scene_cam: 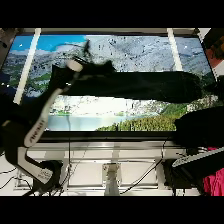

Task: Fold the clothes and pants, and hang the long-sleeved shirts on hangers.

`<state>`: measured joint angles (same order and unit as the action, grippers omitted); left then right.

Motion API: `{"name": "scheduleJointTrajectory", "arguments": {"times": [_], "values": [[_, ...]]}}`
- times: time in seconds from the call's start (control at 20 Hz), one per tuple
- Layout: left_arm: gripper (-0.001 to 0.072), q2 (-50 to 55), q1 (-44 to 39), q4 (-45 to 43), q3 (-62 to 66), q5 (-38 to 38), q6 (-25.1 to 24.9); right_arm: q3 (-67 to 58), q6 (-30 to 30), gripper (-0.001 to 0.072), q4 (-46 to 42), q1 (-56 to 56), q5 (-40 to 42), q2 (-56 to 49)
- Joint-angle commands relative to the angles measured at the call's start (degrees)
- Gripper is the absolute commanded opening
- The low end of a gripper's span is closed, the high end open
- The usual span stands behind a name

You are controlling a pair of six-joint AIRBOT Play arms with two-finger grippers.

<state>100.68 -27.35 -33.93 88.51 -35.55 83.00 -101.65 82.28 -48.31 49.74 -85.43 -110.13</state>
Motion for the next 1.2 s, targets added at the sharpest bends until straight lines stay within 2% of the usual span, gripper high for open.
{"name": "scheduleJointTrajectory", "arguments": {"times": [0.0,0.15,0.25,0.4,0.6,0.65,0.75,0.85,1.0,1.15], "values": [[0.0009,5.49,-11.34,-4.24,0.04,11.26,12.63,3.39,0.31,0.0523,-5.31,2.12,1.81,-0.04],[0.0009,9.62,-15.10,4.04,0.07,17.35,13.70,3.45,2.29,0.0525,-5.84,1.57,4.92,-0.17],[0.0009,11.34,-16.04,9.20,0.07,17.59,13.66,3.43,2.27,0.0525,-3.76,0.94,5.38,-1.53],[0.0009,12.79,-16.31,10.23,1.22,18.29,13.68,3.43,2.01,0.0524,-2.27,-1.20,5.25,-5.29],[0.0009,16.63,-16.31,10.21,7.69,20.13,13.70,3.43,1.95,0.0518,-1.86,-4.70,10.32,-8.00],[0.0009,18.08,-16.31,10.21,9.60,20.09,13.70,3.43,1.57,0.0466,-1.81,-5.49,11.47,-8.28],[0.0009,20.72,-16.31,10.23,12.48,19.91,13.75,3.43,1.57,0.0293,-1.73,-6.43,13.31,-8.26],[0.0008,21.94,-16.22,10.21,12.85,19.63,14.58,2.97,1.64,0.0029,-1.18,-6.56,12.87,-8.22],[0.0008,22.38,-16.00,10.19,12.85,17.27,15.85,-1.79,1.57,0.0026,0.59,-6.54,8.90,-8.15],[0.0008,22.38,-16.00,10.16,12.87,17.31,15.85,-9.60,1.62,0.0024,8.66,-7.13,3.82,-6.97]]}}
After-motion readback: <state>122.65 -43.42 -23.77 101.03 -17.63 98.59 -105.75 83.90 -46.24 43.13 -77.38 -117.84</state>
